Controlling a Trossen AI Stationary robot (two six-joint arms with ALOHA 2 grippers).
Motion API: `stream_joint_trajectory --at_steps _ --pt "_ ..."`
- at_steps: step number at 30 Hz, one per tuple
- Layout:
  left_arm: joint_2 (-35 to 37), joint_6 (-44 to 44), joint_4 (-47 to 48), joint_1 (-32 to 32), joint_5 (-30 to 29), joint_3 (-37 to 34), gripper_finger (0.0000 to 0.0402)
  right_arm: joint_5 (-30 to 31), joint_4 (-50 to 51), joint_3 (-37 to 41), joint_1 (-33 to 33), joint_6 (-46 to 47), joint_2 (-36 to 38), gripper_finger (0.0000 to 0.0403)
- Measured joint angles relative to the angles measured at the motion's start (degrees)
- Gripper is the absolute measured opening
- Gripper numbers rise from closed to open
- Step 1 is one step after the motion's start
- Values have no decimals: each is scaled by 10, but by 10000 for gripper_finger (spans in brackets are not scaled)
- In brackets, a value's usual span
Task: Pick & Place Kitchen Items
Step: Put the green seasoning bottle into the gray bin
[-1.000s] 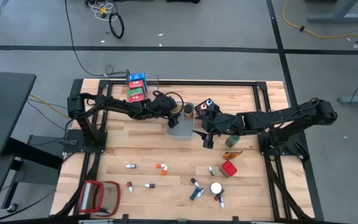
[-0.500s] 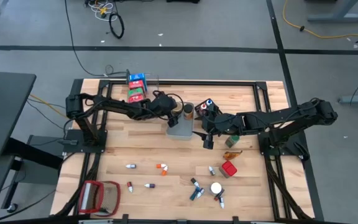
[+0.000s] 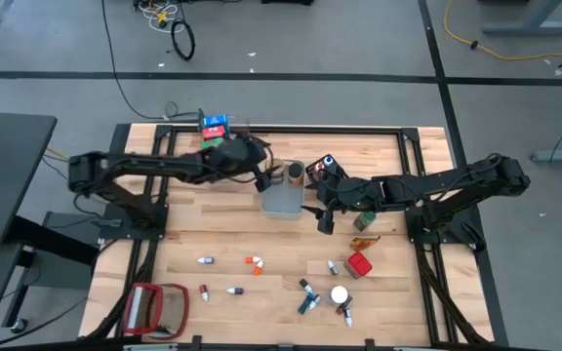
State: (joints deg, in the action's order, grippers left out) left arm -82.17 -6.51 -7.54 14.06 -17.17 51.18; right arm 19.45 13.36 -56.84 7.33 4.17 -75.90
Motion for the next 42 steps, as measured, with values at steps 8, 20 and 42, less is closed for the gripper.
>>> stream_joint_trajectory --at_steps 8,20,42 --pt "147 -6 69 -35 1 0 355 0 -17 0 0 4 0 274" --pt "231 11 156 -47 5 0 355 55 -123 0 -3 -127 0 274" --pt "230 -44 191 -47 146 0 355 131 51 -1 -10 40 2 274"
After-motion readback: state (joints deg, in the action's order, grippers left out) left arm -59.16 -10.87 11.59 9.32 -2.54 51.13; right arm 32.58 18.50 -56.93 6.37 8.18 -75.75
